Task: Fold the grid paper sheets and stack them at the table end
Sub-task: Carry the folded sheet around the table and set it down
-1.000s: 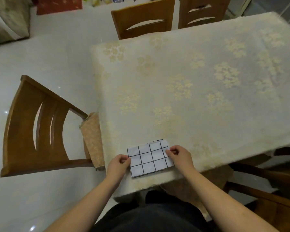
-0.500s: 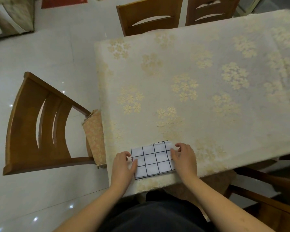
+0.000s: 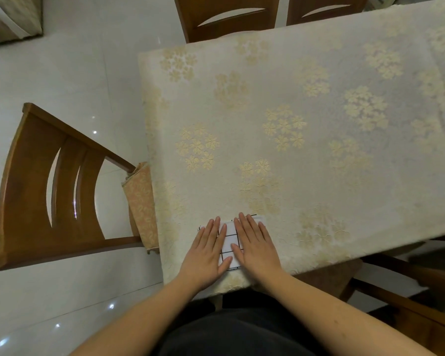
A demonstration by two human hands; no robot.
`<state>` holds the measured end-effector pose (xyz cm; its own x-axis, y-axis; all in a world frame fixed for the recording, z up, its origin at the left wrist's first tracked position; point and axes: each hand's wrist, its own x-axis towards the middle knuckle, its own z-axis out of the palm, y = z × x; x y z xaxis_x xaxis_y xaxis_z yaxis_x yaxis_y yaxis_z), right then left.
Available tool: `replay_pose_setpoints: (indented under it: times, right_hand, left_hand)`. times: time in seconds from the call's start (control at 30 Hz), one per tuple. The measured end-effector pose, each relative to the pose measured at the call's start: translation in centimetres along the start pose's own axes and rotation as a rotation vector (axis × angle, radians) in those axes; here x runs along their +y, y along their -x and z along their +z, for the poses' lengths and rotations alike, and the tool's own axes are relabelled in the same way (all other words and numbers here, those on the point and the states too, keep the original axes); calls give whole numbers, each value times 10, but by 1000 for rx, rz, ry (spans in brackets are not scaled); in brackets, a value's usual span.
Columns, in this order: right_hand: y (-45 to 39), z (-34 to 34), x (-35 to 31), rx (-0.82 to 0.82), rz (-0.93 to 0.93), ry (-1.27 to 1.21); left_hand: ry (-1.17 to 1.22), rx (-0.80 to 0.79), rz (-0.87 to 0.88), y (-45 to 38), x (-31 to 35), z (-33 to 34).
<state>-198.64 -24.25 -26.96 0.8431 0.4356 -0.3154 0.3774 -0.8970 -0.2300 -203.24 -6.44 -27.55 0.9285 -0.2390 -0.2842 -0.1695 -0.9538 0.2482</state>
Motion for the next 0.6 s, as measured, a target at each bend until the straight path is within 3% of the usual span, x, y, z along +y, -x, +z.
replay_pose_setpoints:
  times: [0.6]
  right_hand:
    - [-5, 3, 7, -52, -55, -17]
  left_hand:
    - [7, -107, 3, -2, -3, -2]
